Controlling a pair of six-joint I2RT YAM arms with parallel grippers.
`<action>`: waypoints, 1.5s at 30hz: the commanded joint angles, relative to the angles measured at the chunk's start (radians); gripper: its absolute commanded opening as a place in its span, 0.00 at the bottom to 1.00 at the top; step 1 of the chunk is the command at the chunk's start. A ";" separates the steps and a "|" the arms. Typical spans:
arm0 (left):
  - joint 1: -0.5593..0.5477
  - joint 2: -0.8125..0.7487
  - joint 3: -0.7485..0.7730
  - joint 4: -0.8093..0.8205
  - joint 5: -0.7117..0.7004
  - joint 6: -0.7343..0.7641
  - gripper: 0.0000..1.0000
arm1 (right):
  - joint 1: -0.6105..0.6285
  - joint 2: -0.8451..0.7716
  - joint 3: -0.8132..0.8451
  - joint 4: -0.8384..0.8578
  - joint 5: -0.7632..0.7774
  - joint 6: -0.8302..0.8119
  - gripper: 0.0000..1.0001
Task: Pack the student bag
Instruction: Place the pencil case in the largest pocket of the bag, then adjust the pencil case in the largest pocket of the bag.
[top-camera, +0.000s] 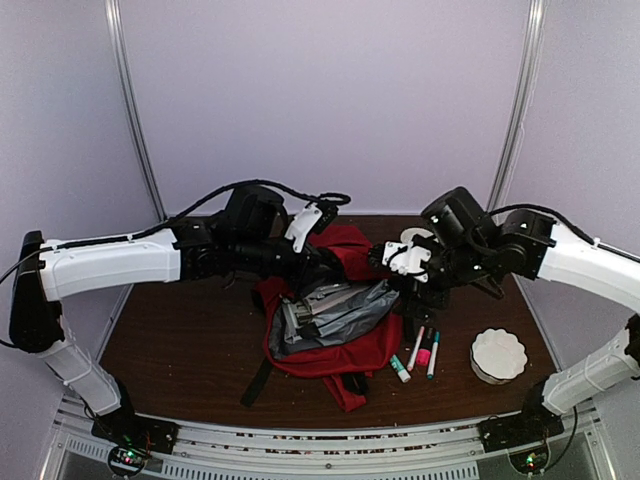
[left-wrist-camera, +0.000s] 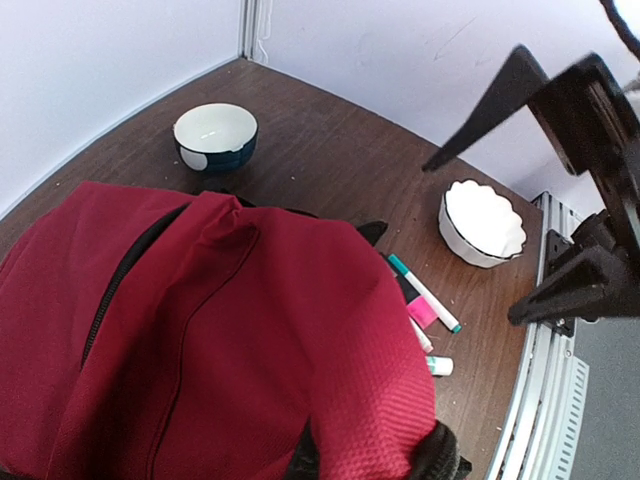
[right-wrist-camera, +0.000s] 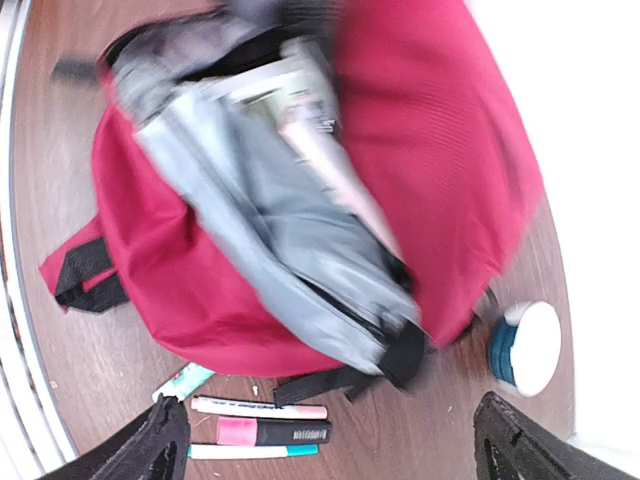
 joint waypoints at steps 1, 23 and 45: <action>0.000 0.016 0.066 0.026 0.063 0.018 0.00 | -0.131 -0.060 -0.086 0.070 -0.137 0.182 0.94; -0.071 0.116 0.044 0.078 0.061 -0.040 0.03 | -0.309 0.314 -0.157 0.361 -0.304 0.477 0.64; -0.081 -0.104 -0.088 0.008 -0.349 0.050 0.00 | -0.345 0.254 -0.154 0.282 -0.769 0.381 0.39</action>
